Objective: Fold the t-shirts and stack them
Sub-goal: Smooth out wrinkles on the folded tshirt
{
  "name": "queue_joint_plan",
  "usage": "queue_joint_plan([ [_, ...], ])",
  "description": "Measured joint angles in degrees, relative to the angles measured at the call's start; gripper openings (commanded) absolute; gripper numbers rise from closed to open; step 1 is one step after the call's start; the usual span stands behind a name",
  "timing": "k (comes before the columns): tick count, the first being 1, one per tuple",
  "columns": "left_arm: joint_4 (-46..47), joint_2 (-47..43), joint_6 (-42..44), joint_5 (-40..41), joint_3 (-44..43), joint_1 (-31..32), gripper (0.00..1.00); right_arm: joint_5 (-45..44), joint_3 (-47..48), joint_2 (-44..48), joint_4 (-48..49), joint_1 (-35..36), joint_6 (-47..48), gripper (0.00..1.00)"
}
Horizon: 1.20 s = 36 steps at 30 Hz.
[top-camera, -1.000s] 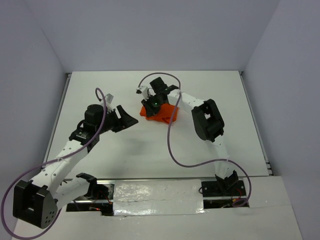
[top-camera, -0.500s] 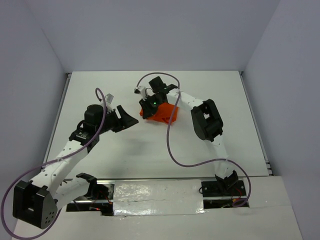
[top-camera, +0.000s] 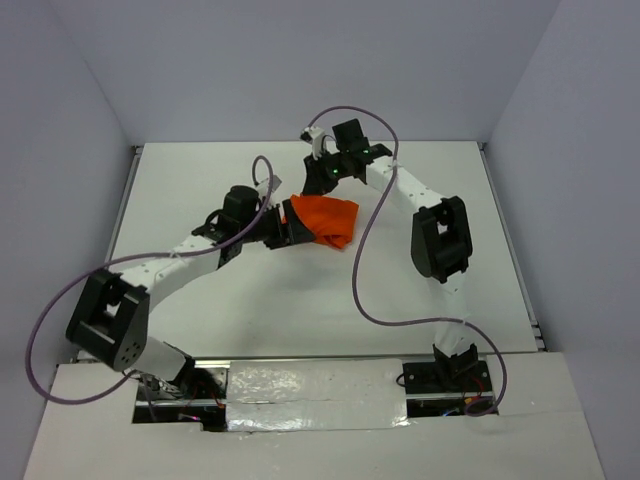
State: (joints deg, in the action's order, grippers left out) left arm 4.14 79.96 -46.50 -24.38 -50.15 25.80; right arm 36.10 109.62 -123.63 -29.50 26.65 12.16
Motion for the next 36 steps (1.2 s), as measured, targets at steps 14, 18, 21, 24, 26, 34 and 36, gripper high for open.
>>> queue_joint_plan([
  [14, -2.67, 24.70, 4.87, 0.07, -20.11, 2.36, 0.66, -0.26, 10.64, -12.00, -2.91, -2.54, -1.92, 0.20],
  [18, -3.37, 26.40, 6.16, 1.11, -20.90, 2.32, 0.65, -0.28, 12.31, -13.92, -3.23, -2.54, -2.27, 0.20],
  [21, -4.26, 27.54, 6.99, 1.75, -20.90, 2.03, 0.65, -0.70, 12.59, -15.02, -3.41, -2.54, -2.36, 0.20],
  [24, -5.16, 29.22, 7.52, 2.29, -20.90, 1.60, 0.65, -1.90, 13.66, -16.74, -3.93, -2.54, -2.58, 0.20],
  [26, -5.64, 30.34, 7.56, 2.69, -20.87, 1.27, 0.65, -2.82, 14.03, -17.55, -4.48, -2.54, -2.73, 0.20],
  [34, -6.32, 31.17, 7.58, 3.52, -20.55, -1.07, 0.64, -5.42, 17.68, -19.98, -6.36, -2.54, -3.37, 0.23],
  [36, -6.36, 31.17, 7.61, 3.54, -20.55, -1.51, 0.64, -5.46, 17.51, -19.98, -6.21, -2.54, -3.45, 0.27],
])
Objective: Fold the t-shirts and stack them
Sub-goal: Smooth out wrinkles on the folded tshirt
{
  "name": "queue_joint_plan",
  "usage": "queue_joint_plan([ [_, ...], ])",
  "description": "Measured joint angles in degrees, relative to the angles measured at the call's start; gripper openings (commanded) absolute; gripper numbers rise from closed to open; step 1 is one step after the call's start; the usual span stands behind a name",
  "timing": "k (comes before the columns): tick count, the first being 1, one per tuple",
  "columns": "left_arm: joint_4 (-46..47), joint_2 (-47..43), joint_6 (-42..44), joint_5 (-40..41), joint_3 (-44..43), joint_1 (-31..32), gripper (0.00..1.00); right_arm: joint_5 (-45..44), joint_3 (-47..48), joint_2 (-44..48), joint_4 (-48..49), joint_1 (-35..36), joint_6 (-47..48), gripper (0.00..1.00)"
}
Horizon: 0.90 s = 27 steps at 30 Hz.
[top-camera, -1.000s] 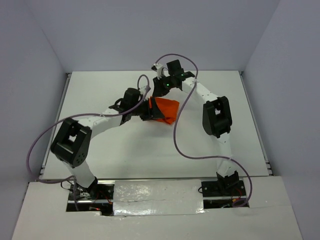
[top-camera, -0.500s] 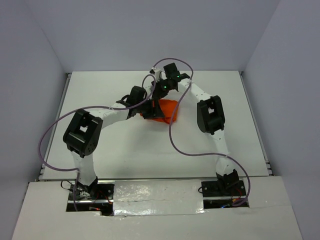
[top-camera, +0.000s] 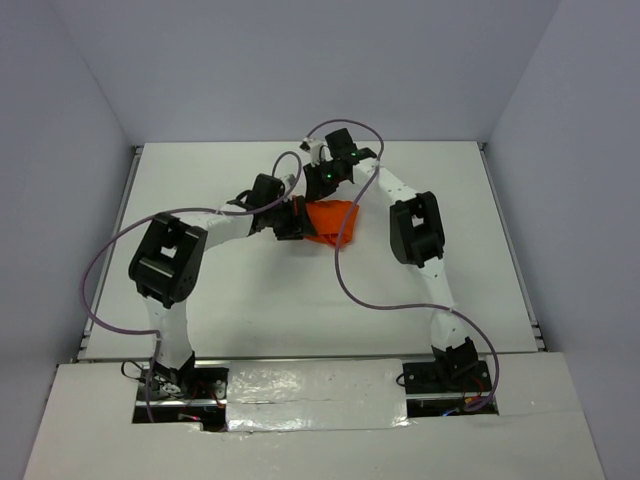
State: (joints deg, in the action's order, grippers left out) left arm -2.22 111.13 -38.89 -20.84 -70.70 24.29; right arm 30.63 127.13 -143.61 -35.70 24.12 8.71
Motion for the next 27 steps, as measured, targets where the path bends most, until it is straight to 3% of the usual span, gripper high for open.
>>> queue_joint_plan([
  [6, -0.22, -2.29, 0.92, -0.07, 2.29, -0.39, 0.64, 1.73, -3.06, 2.97, 0.61, -1.53, -1.27, 0.39],
  [11, -1.79, -13.62, 1.20, -0.48, 7.52, -0.39, 0.64, 4.33, -4.79, 10.75, 0.37, -4.37, -1.22, 0.41],
  [14, -1.64, -22.01, 1.18, -0.46, 9.44, -0.39, 0.66, 5.31, -8.09, 18.53, 0.63, -5.86, -0.17, 0.38],
  [19, -1.20, -32.59, 0.94, 0.07, 13.14, -0.55, 0.69, 7.78, -17.55, 28.98, 1.25, -5.99, 3.63, 0.23],
  [27, -3.98, -41.13, -1.36, 2.21, 22.34, -1.36, 0.75, 7.32, -30.25, 27.10, -2.82, -5.88, 9.03, 0.21],
])
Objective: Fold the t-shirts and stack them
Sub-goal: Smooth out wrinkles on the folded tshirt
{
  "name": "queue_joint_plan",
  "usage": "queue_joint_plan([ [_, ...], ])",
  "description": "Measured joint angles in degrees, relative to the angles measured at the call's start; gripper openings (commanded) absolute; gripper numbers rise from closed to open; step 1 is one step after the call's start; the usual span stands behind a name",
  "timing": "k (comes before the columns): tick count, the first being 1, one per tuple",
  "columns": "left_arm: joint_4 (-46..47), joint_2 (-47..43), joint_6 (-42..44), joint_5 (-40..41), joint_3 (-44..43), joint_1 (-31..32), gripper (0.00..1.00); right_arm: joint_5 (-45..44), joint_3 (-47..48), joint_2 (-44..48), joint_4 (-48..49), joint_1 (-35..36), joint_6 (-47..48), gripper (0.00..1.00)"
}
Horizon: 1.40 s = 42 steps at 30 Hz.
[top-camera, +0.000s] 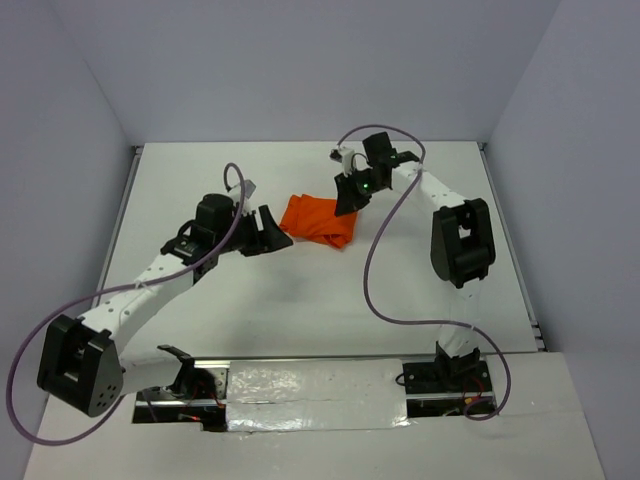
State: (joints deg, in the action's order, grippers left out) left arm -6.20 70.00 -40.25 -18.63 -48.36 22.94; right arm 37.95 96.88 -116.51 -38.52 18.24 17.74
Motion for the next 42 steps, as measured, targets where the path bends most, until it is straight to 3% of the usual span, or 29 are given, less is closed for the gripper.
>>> queue_joint_plan([
  [12, -1.33, -11.23, -2.49, 2.34, 6.43, -2.25, 0.76, 0.68, 4.79, -9.46, -3.19, 0.00, 0.44, 0.17],
  [20, -1.62, -13.20, -3.74, 2.54, 9.40, -2.67, 0.76, 2.12, 6.73, -14.73, -8.09, 0.00, 1.70, 0.16],
  [34, -1.55, -13.92, -3.93, 2.54, 9.42, -2.89, 0.77, 6.62, 8.46, -12.92, -10.91, -0.46, 2.89, 0.23],
  [38, -1.57, -15.41, -4.52, 2.75, 9.40, -2.91, 0.85, 5.77, 8.68, -7.19, -11.17, -0.72, 3.82, 0.34],
  [40, -1.99, -16.26, -4.59, 3.50, 9.25, -2.93, 0.99, 4.90, 8.90, -2.93, -10.97, -1.05, 4.37, 0.48],
  [41, -2.67, -16.65, -4.52, 3.93, 8.92, -2.93, 1.00, 4.42, 8.87, -0.72, -10.82, -1.27, 4.63, 0.52],
  [42, -3.15, -17.09, -4.63, 4.57, 8.46, -2.93, 1.00, 4.17, 8.87, 1.38, -10.71, -1.51, 4.85, 0.63],
])
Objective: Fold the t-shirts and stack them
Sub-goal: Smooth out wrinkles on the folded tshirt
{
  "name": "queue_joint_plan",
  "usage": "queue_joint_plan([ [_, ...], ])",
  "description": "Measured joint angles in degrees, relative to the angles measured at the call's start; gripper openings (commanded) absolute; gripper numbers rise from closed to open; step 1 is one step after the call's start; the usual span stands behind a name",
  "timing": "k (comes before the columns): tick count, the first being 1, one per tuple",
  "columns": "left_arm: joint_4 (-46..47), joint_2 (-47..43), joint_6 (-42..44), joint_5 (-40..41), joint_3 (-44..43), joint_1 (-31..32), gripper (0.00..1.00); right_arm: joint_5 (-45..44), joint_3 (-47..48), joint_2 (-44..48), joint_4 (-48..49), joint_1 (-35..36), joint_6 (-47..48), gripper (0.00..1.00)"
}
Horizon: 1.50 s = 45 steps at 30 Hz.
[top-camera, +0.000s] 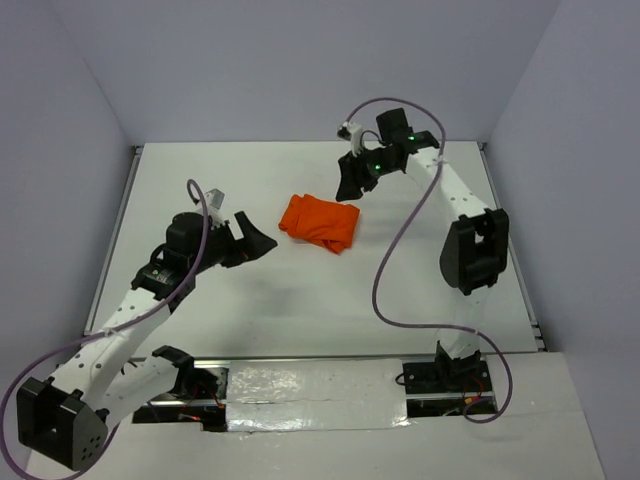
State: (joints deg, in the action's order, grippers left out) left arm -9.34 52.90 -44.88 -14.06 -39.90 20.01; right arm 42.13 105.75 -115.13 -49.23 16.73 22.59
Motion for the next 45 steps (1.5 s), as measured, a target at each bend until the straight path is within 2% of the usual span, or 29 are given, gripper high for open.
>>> queue_joint_plan([
  [1, -0.46, -0.50, -0.07, 0.55, -0.63, -0.02, 1.00, -0.44, -0.04, 2.62, 0.13, -0.33, 0.35, 0.74],
  [2, -0.63, -0.98, -0.04, 0.92, -1.33, -0.11, 1.00, -0.81, -0.04, 4.81, 0.20, -0.70, 0.37, 0.99],
  [7, 0.28, -2.64, -0.13, 1.44, -4.17, -0.35, 1.00, -2.10, -3.17, 15.15, 1.27, -3.23, 0.92, 0.99],
  [12, 0.57, -3.98, -0.13, 1.44, -4.42, -0.39, 1.00, -4.48, -11.89, 26.12, 3.56, -6.93, 0.20, 0.99],
  [18, -1.11, -4.68, 1.14, 1.44, -7.37, -0.50, 1.00, -11.65, -22.58, 41.59, 8.37, -11.08, -2.71, 1.00],
  [22, -1.57, -5.62, 2.08, 1.42, -10.14, -0.72, 1.00, -17.62, -29.64, 52.59, 12.61, -11.52, -6.32, 1.00],
  [26, -1.60, -6.62, 2.71, 1.33, -11.32, -0.72, 1.00, -19.85, -34.38, 60.35, 15.02, -11.52, -9.35, 1.00],
  [34, -1.81, -7.02, 2.58, -0.02, -11.30, -0.74, 1.00, -21.03, -39.89, 65.64, 15.63, -11.52, -12.52, 0.99],
  [45, -1.90, -7.37, 2.54, -0.85, -10.56, -0.74, 1.00, -24.79, -43.58, 67.25, 16.09, -11.52, -16.87, 1.00],
])
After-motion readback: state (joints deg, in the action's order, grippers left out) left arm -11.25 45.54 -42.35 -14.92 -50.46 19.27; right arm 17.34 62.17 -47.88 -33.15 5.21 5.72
